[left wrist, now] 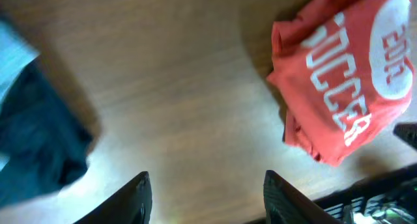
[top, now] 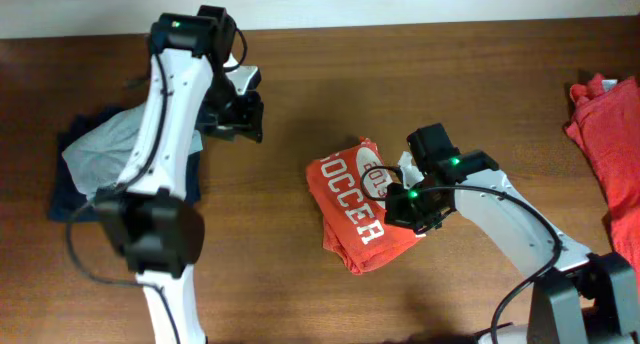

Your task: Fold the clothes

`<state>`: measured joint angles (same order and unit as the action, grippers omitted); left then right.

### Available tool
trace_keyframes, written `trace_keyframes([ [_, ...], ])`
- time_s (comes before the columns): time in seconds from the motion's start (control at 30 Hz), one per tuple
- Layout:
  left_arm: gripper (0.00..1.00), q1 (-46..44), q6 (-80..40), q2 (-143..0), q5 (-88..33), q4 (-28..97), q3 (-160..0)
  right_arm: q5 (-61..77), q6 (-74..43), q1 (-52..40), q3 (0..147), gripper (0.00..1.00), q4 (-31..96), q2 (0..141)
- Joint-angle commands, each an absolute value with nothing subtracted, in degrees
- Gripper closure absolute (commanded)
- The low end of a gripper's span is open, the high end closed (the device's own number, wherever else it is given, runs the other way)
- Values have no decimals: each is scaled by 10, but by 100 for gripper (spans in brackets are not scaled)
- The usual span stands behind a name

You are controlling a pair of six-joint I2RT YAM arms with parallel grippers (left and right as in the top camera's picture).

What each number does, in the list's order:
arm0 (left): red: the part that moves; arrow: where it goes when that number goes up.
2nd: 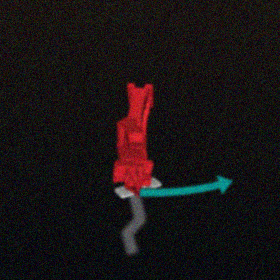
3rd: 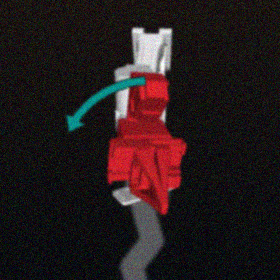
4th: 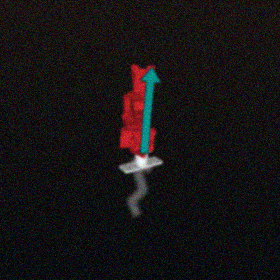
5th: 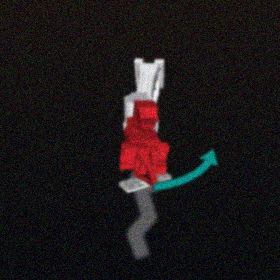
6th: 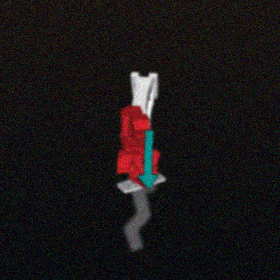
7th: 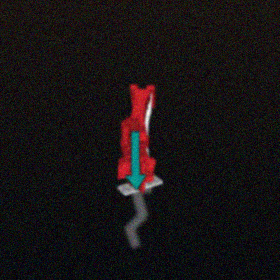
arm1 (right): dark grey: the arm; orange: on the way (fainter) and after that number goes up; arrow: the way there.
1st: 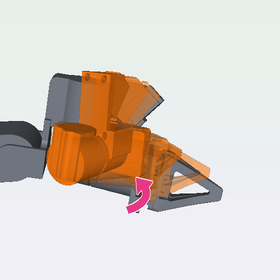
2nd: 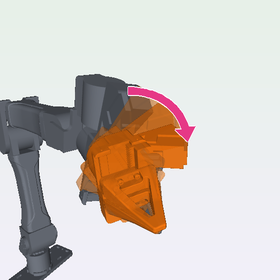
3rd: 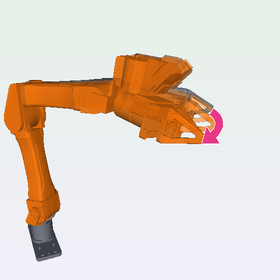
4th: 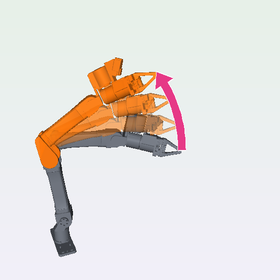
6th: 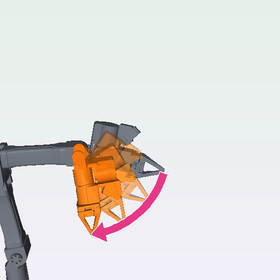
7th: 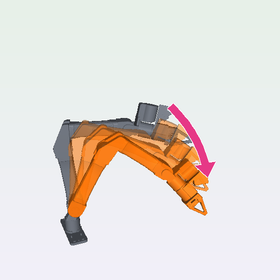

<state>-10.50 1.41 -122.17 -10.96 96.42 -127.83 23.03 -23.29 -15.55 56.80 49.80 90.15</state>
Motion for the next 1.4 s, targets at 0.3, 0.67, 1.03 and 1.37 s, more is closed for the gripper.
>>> trace_keyframes([
  [0.3, 31, -112, 11, -922, -179, 785, -888, 218, -189, -153, 575, 96, 494, 895],
  [0.67, 14, -119, -155, -922, -397, 452, -601, 283, -187, -155, 575, 96, 440, 895],
  [1.03, 3, -150, -298, -922, -325, 367, -561, 285, -219, -162, 574, 96, 416, 923],
  [1.37, 1, -150, -330, -923, -316, 366, -561, 265, -384, -210, 574, 96, 358, 1011],
])
